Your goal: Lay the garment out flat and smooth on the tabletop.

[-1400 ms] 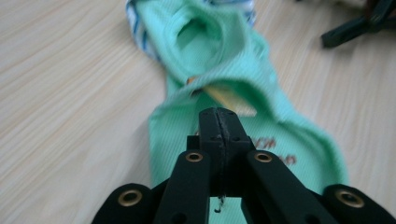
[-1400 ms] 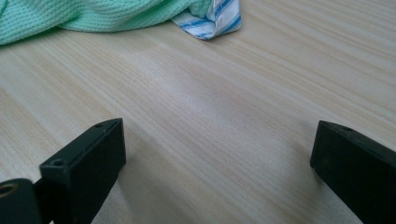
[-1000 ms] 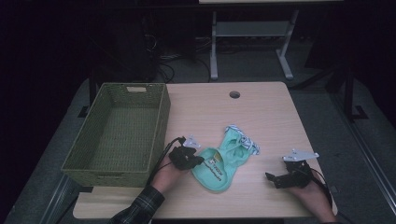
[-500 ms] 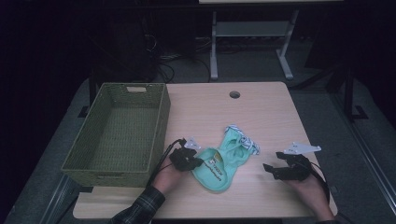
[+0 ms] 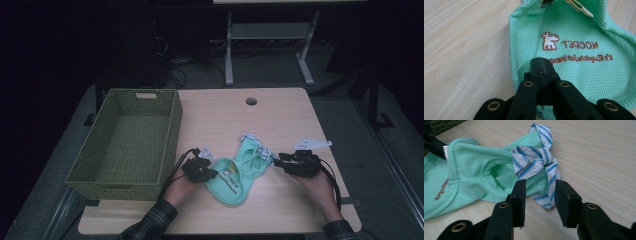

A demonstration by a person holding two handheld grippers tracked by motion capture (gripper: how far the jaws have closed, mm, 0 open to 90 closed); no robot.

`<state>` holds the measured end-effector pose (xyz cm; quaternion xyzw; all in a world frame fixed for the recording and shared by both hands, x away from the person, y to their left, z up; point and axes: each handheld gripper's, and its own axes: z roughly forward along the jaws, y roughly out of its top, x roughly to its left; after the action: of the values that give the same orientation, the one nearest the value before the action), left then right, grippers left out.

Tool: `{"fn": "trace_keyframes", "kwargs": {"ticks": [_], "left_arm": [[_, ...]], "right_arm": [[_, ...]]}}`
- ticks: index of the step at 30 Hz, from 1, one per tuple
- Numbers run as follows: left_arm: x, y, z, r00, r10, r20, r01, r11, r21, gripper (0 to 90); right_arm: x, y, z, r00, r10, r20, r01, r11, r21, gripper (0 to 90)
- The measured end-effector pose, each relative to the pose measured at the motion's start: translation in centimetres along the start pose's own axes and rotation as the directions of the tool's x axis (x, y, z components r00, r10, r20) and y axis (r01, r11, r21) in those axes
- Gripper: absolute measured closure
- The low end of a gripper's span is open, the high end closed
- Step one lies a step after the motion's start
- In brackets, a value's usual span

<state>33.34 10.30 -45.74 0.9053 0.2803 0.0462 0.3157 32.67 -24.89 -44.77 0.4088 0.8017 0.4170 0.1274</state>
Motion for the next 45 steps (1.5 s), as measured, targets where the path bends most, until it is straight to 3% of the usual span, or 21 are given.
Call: {"fn": "trace_keyframes", "kwargs": {"ticks": [8, 14, 18, 27, 33, 37, 45], "left_arm": [[0.0, 0.0, 0.0, 1.0000, 0.001, -0.001, -0.001, 1.0000, 0.004, 89.6], [0.0, 0.0, 0.0, 1.0000, 0.003, 0.004, -0.003, 1.0000, 0.007, 89.7], [0.1, 0.0, 0.0, 1.0000, 0.003, 0.005, -0.003, 1.0000, 0.007, 89.7], [0.0, 0.1, 0.0, 1.0000, 0.008, -0.002, -0.008, 0.9999, 0.008, 89.7], [0.0, 0.1, 0.0, 1.0000, 0.005, -0.002, -0.005, 1.0000, 0.009, 89.7], [0.0, 0.1, 0.0, 1.0000, -0.002, 0.002, 0.002, 1.0000, 0.009, 89.7], [0.1, 0.0, 0.0, 0.9999, -0.010, 0.006, 0.010, 0.9999, 0.004, 89.7]], "right_arm": [[-0.7, 0.9, 1.9, 0.9999, 0.009, 0.013, -0.009, 1.000, 0.022, 69.1], [-0.3, 1.2, 3.5, 1.0000, 0.008, 0.004, -0.008, 0.999, 0.049, 71.1], [0.1, 1.0, 4.5, 0.9996, -0.006, 0.028, 0.004, 0.996, 0.084, 72.8], [0.0, 0.8, 4.6, 0.9984, -0.022, 0.053, 0.017, 0.996, 0.088, 87.9], [-0.3, 1.3, 3.9, 0.9962, -0.048, 0.073, 0.044, 0.997, 0.065, 88.7], [-0.9, 2.2, 3.3, 0.9945, -0.043, 0.095, 0.037, 0.998, 0.058, 88.7], [-2.4, 1.9, 4.4, 0.9861, -0.064, 0.154, 0.050, 0.995, 0.091, 88.8]]}}
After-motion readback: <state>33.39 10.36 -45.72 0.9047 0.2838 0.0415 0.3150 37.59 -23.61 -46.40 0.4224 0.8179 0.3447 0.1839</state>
